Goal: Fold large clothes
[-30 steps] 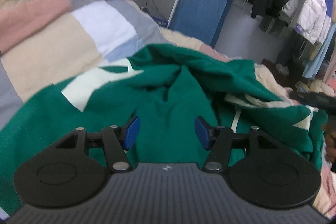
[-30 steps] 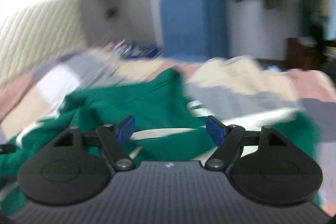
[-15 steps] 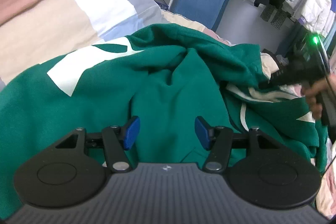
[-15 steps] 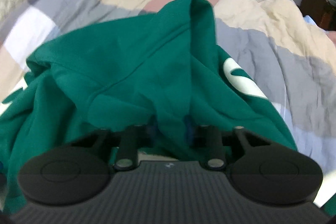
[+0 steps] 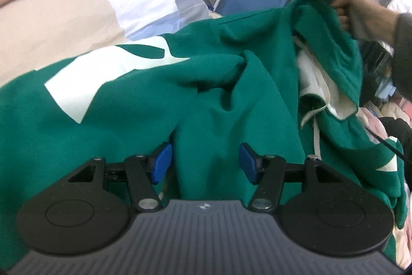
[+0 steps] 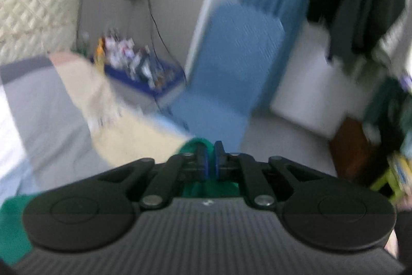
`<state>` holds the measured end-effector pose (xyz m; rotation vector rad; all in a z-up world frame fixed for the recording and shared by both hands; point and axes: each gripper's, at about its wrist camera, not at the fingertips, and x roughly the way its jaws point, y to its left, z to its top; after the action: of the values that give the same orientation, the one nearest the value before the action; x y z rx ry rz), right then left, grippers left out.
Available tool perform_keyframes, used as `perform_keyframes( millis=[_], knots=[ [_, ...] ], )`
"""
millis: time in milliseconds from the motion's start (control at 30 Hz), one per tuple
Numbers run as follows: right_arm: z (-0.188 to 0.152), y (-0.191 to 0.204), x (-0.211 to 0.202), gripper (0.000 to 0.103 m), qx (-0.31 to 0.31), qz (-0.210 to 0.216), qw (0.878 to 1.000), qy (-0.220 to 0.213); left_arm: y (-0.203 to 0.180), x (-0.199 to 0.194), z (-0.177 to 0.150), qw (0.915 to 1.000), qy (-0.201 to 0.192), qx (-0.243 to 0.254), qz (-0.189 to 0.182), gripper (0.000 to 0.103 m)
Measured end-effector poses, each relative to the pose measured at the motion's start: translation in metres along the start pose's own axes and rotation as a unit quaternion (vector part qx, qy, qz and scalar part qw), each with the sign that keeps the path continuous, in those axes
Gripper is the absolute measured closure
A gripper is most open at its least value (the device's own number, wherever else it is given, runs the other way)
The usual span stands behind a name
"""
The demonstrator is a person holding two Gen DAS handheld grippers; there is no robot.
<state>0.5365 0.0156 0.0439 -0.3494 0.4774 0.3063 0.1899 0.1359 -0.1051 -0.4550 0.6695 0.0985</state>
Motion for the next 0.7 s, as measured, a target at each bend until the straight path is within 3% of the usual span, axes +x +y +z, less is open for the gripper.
perform_keyframes(
  millis=[200,300,400,500,567,600,633,700],
  knots=[
    [-0.053,0.035,0.100,0.096,0.000,-0.009,0.998,0.055,0.008,0.017,0.000,0.9998,-0.003,-0.019,-0.009,0.040],
    [-0.089,0.029,0.129,0.096,0.050,-0.010,0.996,0.069,0.009,0.020,-0.001,0.9997,-0.007,-0.016,-0.018,0.040],
    [-0.111,0.025,0.138,0.094,0.076,-0.005,0.994,0.073,0.009,0.021,-0.003,0.9998,-0.004,-0.011,-0.018,0.040],
    [-0.111,0.016,0.121,0.092,0.110,0.006,0.993,0.049,0.013,0.022,-0.003,0.9996,-0.007,-0.013,-0.025,0.040],
    [-0.109,0.008,0.103,0.078,0.140,0.016,0.989,0.045,0.015,0.024,-0.001,0.9995,-0.005,-0.016,-0.028,0.040],
    [-0.107,0.004,0.090,0.063,0.151,0.023,0.987,0.043,0.014,0.023,-0.001,0.9995,-0.005,-0.016,-0.028,0.040],
    [-0.106,0.001,0.075,0.054,0.157,0.030,0.987,0.037,0.013,0.021,-0.001,0.9995,-0.005,-0.016,-0.027,0.040],
    [-0.104,-0.006,0.050,0.050,0.150,0.037,0.988,0.027,0.013,0.017,-0.001,0.9994,0.000,-0.024,-0.023,0.040]
  ],
)
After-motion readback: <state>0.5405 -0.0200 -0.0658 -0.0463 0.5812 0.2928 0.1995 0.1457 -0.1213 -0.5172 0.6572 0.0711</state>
